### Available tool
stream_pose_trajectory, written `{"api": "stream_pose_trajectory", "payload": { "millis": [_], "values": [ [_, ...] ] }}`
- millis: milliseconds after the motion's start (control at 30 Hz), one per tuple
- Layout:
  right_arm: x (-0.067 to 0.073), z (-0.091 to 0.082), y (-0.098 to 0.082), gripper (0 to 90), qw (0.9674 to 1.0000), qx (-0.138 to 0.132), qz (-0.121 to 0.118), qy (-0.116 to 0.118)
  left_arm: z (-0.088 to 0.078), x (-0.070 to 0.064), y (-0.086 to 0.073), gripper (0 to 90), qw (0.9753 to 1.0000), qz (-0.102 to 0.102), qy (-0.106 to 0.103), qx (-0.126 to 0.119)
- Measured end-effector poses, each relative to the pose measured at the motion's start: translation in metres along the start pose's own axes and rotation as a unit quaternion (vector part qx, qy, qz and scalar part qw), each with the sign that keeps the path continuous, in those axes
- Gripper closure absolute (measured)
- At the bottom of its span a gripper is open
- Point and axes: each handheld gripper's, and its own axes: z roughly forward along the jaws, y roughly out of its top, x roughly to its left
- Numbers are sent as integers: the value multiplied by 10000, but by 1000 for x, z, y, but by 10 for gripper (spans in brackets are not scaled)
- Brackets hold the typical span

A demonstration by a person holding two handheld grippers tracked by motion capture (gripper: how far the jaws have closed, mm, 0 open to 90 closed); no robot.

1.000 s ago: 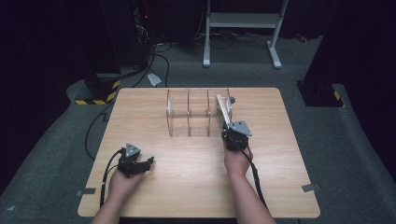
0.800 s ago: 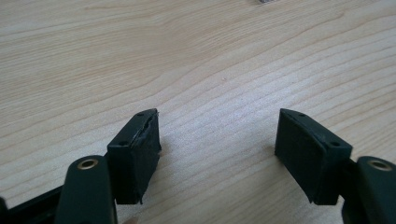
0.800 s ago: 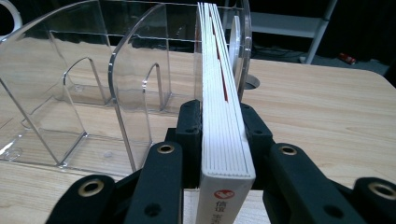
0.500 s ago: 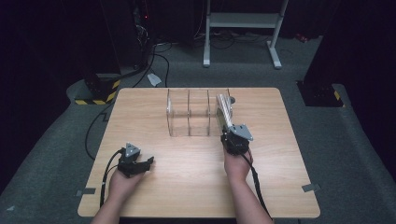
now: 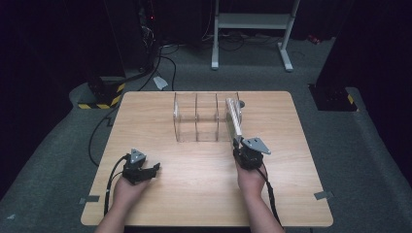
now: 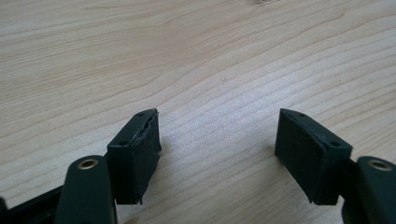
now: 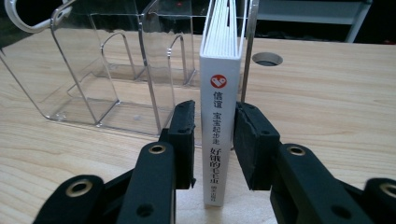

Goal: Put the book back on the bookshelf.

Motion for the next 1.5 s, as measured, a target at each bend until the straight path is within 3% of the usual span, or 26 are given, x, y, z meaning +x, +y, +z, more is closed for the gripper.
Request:
{"api": "stream_pose_trajectory", "payload": {
  "millis": [733,967,1200,1500],
  "values": [
    [3,0,0,725,9994,-10,356,-43,0,0,0,309,10000,22,4,3],
    [1,-4,1,668,9997,-40,204,153,0,0,0,309,10000,14,2,3],
    [-4,-9,1,731,9997,-98,33,221,0,0,0,309,10000,13,1,2],
    [-5,-8,3,743,9996,-104,13,254,0,0,0,308,10000,18,3,3]
  ]
}}
